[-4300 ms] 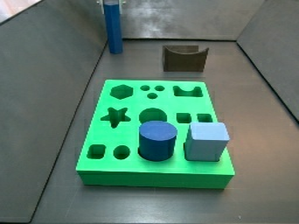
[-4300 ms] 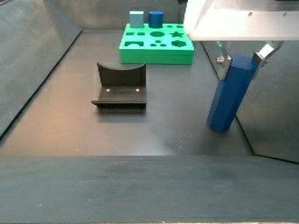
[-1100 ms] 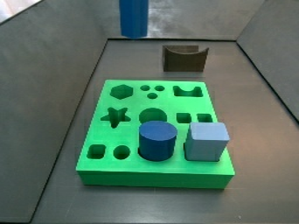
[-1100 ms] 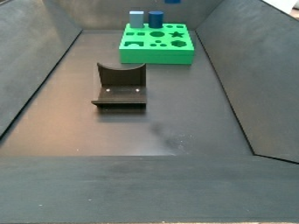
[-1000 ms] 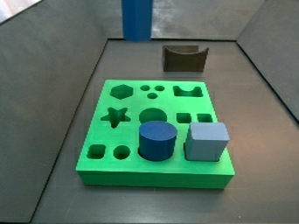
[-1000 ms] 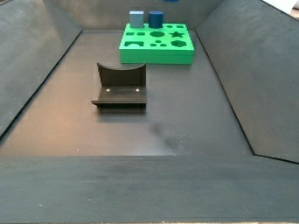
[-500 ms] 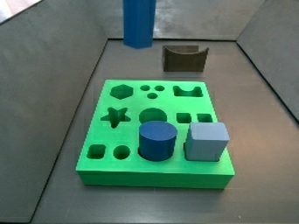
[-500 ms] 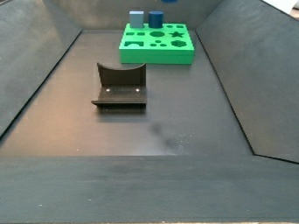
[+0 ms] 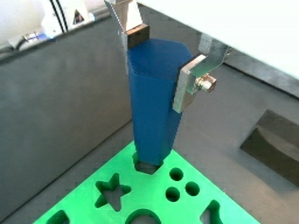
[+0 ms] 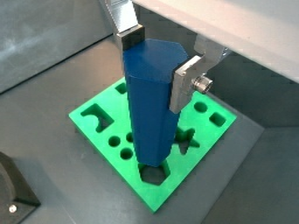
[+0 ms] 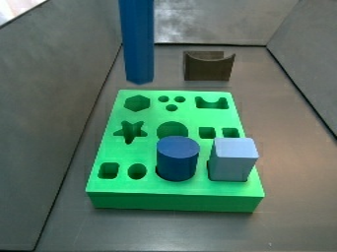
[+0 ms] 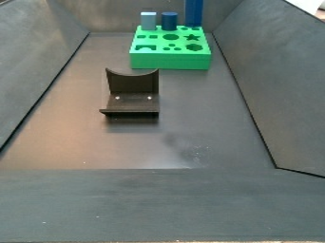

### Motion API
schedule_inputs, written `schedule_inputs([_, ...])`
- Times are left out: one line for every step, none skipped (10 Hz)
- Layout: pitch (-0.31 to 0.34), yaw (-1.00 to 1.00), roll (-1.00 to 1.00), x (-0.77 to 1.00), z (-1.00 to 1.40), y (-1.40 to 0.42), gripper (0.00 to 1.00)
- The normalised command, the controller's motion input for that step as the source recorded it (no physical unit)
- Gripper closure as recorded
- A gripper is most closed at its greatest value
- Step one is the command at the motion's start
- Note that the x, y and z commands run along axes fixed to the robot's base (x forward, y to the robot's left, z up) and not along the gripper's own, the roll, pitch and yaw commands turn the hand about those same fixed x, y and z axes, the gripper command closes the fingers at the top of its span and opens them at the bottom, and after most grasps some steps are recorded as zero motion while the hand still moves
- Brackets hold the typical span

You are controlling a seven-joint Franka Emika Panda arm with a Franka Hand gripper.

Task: Pick up the hexagon object. Move up. Move to above the board. Insert the hexagon object.
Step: Insert the hexagon object.

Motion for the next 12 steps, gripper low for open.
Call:
schedule_inputs([-0.17, 0.09, 0.0, -0.1, -0.53, 0.12, 1.0])
schedule_inputs([-0.19, 0.09, 0.0, -0.11, -0.5, 0.07, 1.0])
schedule_inputs([-0.166, 0.09, 0.0, -0.01, -0.49, 0.05, 1.0])
schedule_inputs([-0.179, 0.08, 0.0, -0.06, -0.49, 0.01, 1.0])
schedule_inputs([-0.161, 0.06, 0.0, -0.1, -0.53, 0.0, 1.0])
schedule_inputs([-0.154, 0.04, 0.0, -0.21, -0.57, 0.0, 1.0])
schedule_inputs([-0.167, 0.0, 0.0, -0.42, -0.49, 0.0, 1.0])
schedule_inputs([-0.206, 0.0, 0.0, -0.52, -0.5, 0.0, 1.0])
schedule_inputs([-0.177, 0.0, 0.0, -0.42, -0.47, 0.0, 1.0])
schedule_inputs([-0.189, 0.01, 0.0, -0.36, -0.52, 0.0, 1.0])
schedule_inputs([-0.163, 0.05, 0.01, -0.2, -0.64, 0.0, 1.0])
schedule_inputs([-0.171, 0.07, 0.06, -0.19, -0.73, -0.01, 1.0])
